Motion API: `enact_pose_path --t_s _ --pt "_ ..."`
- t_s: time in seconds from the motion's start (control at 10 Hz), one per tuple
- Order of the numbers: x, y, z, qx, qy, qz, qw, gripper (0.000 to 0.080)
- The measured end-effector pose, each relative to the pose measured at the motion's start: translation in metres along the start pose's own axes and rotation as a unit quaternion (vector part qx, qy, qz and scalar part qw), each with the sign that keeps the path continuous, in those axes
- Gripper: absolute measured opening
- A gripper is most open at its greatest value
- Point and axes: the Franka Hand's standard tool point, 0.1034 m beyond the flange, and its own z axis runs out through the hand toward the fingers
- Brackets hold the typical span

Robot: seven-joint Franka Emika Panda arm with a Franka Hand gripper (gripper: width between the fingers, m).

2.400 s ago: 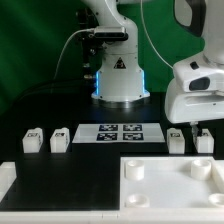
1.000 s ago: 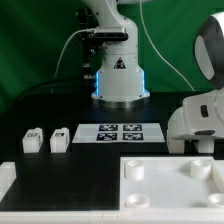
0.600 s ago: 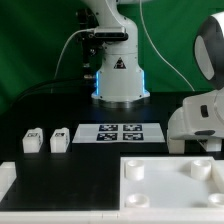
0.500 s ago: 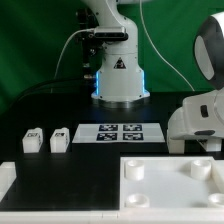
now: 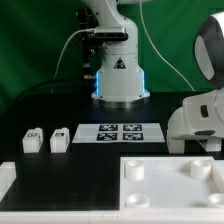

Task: Assemble one leg

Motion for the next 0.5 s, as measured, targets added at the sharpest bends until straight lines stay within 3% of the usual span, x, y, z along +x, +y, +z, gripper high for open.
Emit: enact_pose_path --t_s 0.1,0.2,0.3,0.5 --pt "0.000 0.001 -0.001 0.001 0.001 -0.001 1.000 0.0291" --pt "-0.002 0.010 -0.018 0.001 0.001 -0.022 1.000 0.0291" --pt "-0.004 0.020 -0.047 0.007 0.027 -0.036 0.999 0.0292" --pt "-0.020 0.032 -0.088 0.013 0.065 -0.044 0.997 0.0292"
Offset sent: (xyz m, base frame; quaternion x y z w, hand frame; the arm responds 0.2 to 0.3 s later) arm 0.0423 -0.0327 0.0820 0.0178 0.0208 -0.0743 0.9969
